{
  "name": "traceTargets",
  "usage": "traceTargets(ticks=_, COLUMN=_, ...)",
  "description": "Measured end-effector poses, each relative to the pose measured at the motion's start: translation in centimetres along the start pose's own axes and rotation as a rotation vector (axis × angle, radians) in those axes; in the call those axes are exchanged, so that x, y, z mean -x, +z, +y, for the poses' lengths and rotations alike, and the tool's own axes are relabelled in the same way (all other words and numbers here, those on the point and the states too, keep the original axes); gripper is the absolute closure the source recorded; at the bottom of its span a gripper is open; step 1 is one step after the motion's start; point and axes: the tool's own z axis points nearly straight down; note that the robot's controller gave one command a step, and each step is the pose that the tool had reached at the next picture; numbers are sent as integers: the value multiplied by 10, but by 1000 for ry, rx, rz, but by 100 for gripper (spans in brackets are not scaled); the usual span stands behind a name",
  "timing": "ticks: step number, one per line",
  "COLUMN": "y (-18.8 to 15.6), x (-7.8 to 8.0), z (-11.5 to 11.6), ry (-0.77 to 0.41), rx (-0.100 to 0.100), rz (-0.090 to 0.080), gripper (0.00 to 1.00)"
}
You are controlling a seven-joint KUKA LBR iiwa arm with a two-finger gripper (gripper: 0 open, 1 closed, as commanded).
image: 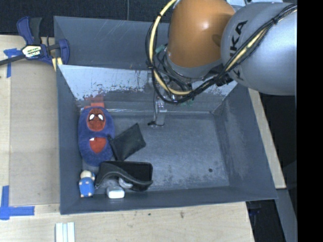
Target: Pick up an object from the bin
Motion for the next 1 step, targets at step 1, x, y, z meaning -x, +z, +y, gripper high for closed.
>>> traceTargets(ticks=1, y=161, x=-29, z=29, ry=-481, rx=-1, rz=-12, gripper=0)
